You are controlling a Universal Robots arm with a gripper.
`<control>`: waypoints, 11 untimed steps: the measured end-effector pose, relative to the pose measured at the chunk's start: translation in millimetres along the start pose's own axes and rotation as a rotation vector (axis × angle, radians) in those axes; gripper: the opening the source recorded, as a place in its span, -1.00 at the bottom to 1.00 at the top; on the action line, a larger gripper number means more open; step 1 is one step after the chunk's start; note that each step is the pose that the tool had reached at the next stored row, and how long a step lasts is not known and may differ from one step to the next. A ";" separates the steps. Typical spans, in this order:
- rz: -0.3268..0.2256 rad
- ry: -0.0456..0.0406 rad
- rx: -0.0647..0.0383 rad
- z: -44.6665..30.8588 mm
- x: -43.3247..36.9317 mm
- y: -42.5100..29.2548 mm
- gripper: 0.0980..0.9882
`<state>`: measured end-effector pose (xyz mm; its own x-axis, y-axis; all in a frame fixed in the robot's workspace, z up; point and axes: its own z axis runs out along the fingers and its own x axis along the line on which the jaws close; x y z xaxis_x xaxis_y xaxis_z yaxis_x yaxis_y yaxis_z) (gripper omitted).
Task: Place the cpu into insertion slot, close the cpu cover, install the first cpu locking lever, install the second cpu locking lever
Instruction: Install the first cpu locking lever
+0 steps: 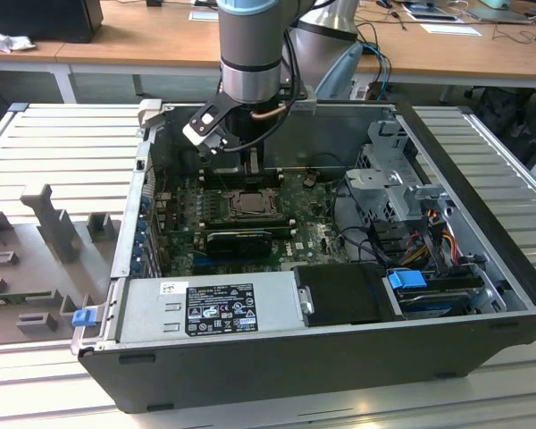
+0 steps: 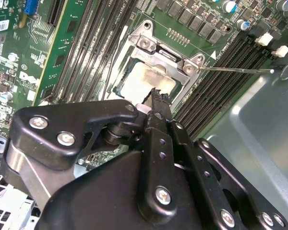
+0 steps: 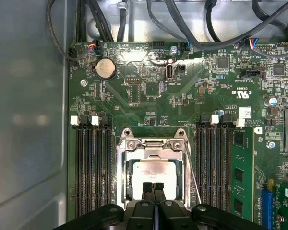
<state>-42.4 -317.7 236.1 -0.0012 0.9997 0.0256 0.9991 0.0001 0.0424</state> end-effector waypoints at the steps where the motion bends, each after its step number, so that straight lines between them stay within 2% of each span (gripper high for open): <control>1: 0.000 -0.0001 0.000 -0.8 0.0 0.0 -0.98; 7: 0.000 0.0000 0.000 -4.4 0.1 0.1 -0.98; 11: 0.000 0.0000 0.000 -9.9 0.2 0.3 -0.98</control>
<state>-42.5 -317.8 246.0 -0.0012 0.9997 0.0256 0.9991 0.0001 0.0423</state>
